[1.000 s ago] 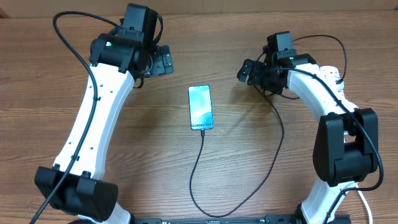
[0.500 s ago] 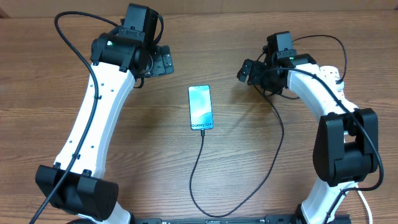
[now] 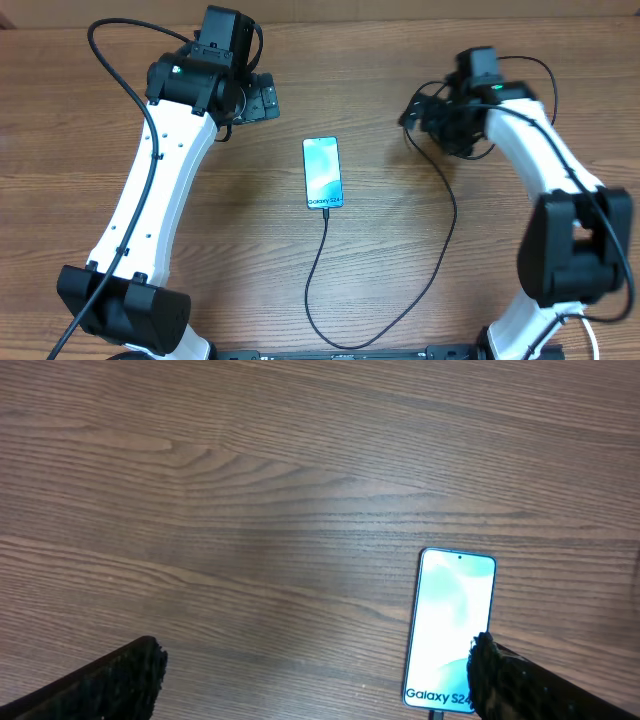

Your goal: Plug charger to phone and switch on socket

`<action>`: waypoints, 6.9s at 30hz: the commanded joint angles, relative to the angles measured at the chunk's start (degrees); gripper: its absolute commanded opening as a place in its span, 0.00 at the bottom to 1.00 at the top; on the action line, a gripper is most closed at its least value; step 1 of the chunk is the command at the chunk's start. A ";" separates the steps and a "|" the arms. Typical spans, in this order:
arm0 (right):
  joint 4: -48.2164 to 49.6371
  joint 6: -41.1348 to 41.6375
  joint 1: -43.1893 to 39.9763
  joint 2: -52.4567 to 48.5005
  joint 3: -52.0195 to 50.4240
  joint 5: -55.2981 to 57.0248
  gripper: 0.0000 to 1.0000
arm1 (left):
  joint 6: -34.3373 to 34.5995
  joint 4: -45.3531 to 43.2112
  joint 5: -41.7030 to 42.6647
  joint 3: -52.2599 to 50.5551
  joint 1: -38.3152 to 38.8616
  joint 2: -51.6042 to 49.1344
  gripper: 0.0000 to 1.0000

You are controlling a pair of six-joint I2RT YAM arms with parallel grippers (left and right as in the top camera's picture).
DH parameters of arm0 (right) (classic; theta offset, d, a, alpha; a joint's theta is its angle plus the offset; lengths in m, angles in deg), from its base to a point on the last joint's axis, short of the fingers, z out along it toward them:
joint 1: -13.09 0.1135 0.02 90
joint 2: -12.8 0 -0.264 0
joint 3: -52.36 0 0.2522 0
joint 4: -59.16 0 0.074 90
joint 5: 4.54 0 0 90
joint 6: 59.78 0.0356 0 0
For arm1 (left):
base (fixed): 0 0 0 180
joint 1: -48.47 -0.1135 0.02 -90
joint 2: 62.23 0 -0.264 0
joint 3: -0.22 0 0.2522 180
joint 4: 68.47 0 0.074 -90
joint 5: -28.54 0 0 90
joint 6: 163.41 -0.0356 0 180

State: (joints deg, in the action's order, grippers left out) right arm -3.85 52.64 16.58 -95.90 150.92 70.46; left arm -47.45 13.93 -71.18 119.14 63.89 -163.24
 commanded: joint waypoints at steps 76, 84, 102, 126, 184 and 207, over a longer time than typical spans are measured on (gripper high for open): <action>10.60 -25.51 -36.28 -6.62 -3.43 -16.46 1.00 | -0.66 0.15 -1.20 -0.04 0.63 -0.15 1.00; 11.13 -25.51 -34.69 -6.95 -3.48 -14.95 1.00 | -0.66 0.15 -1.20 -0.04 0.63 -0.15 1.00; 12.20 -25.27 -34.49 -9.99 -3.48 -14.69 1.00 | -0.66 0.15 -1.20 -0.04 0.63 -0.15 1.00; 10.27 -25.27 -34.18 -10.36 -3.48 -21.33 1.00 | -0.66 0.15 -1.20 -0.04 0.63 -0.15 1.00; -1.29 -11.96 -36.35 17.51 -3.30 -8.17 1.00 | -0.66 0.15 -1.20 -0.04 0.63 -0.15 1.00; -3.61 -11.93 -36.24 25.55 -3.32 -7.28 1.00 | -0.66 0.15 -1.20 -0.04 0.63 -0.15 1.00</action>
State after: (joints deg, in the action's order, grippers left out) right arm -7.72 40.70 -19.59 -70.31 147.53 62.59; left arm -47.45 14.08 -71.20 119.14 63.89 -163.24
